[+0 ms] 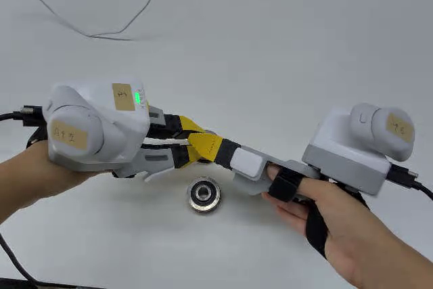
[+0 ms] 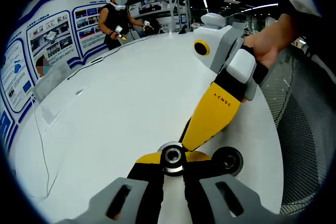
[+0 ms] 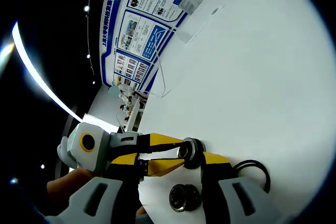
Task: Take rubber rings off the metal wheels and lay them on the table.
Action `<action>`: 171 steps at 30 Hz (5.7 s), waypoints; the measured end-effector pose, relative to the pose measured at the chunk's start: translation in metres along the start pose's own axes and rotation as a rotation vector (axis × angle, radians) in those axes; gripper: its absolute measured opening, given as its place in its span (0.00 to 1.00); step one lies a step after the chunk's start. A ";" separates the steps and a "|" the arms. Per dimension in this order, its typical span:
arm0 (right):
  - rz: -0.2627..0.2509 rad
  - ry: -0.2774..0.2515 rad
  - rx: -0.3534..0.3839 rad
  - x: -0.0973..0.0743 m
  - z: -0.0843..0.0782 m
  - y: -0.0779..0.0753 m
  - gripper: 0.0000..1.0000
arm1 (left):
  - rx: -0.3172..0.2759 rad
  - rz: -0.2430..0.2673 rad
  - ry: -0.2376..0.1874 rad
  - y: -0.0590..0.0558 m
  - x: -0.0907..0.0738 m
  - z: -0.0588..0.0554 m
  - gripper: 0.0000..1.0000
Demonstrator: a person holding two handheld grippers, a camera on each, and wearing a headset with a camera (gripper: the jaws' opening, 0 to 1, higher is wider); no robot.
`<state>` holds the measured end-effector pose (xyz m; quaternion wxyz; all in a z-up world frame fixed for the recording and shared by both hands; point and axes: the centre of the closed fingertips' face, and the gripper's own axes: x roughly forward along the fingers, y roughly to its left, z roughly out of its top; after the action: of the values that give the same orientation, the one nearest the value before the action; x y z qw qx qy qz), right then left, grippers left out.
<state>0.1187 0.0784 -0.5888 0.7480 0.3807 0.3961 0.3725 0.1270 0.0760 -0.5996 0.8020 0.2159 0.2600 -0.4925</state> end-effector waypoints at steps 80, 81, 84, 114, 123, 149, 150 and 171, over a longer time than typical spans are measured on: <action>-0.063 0.041 -0.092 0.000 0.002 0.005 0.49 | 0.008 -0.003 0.018 0.001 0.001 -0.002 0.13; -0.069 0.045 -0.105 0.000 0.002 0.004 0.50 | 0.009 -0.003 0.018 0.001 0.001 -0.002 0.13; -0.064 0.045 -0.072 0.000 0.001 0.003 0.51 | 0.007 -0.003 0.017 0.001 0.001 -0.002 0.13; -0.051 0.054 -0.088 0.011 -0.004 0.009 0.58 | 0.008 -0.002 0.014 -0.001 0.000 0.000 0.13; -0.025 0.017 -0.042 0.010 0.000 0.005 0.57 | 0.006 -0.001 0.015 0.000 0.000 0.000 0.13; -0.021 0.007 -0.026 -0.002 0.003 -0.007 0.36 | 0.005 -0.001 0.015 0.000 0.000 0.000 0.13; -0.021 0.008 -0.017 -0.002 0.003 -0.009 0.35 | 0.005 -0.002 0.014 0.000 0.000 0.000 0.13; -0.005 0.027 0.020 -0.003 -0.005 -0.012 0.31 | 0.007 -0.003 0.017 0.001 0.001 -0.003 0.13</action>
<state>0.1158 0.0720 -0.6004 0.7396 0.3820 0.4107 0.3720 0.1278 0.0775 -0.6020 0.7984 0.2223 0.2654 -0.4927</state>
